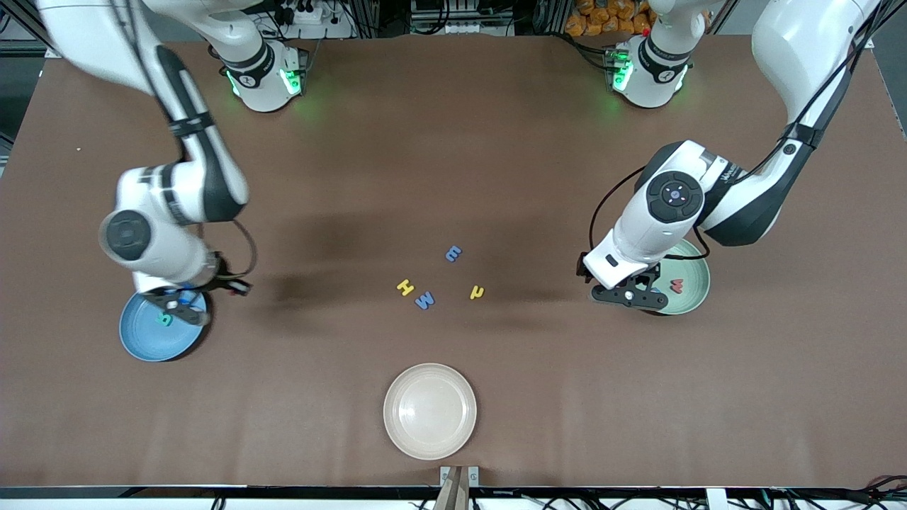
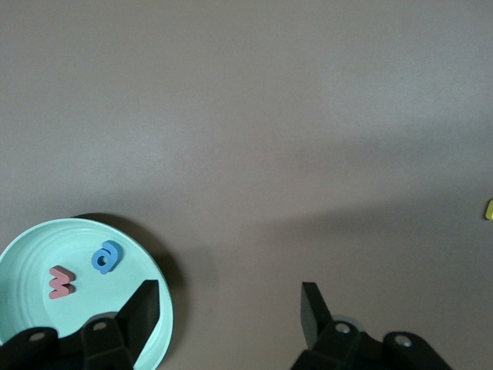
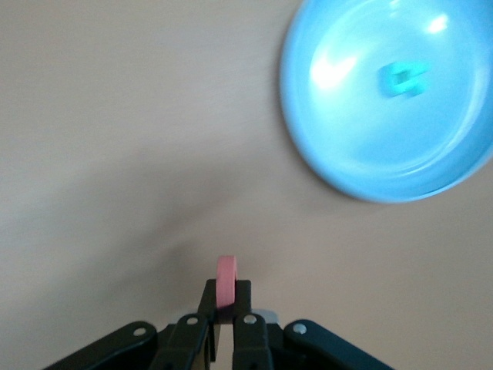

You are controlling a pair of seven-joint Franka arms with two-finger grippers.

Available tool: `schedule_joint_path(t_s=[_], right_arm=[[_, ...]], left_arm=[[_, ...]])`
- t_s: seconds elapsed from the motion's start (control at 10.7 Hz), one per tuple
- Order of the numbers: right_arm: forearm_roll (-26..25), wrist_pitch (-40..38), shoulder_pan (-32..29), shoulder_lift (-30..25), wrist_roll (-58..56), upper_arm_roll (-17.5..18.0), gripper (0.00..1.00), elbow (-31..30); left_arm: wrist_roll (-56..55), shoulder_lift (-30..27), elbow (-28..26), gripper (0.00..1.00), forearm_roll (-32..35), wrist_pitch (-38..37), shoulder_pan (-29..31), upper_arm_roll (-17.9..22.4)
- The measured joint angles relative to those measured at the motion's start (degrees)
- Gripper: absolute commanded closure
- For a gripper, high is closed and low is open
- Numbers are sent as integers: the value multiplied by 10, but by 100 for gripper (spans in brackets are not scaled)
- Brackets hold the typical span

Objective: Sort uppercase to blue plate, lowercase to green plate
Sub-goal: 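Release the pink Q into the blue plate while the left gripper returns to letters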

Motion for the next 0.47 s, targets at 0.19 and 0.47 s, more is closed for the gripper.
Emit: schedule_joint_path(t_s=[0.19, 0.47], right_arm=[[-54, -8, -44, 0, -16, 0, 100, 2], [-68, -8, -85, 4, -48, 1, 100, 14]], left_arm=[[-6, 4, 3, 19, 0, 0, -1, 0], [-22, 9, 17, 19, -1, -12, -23, 0]])
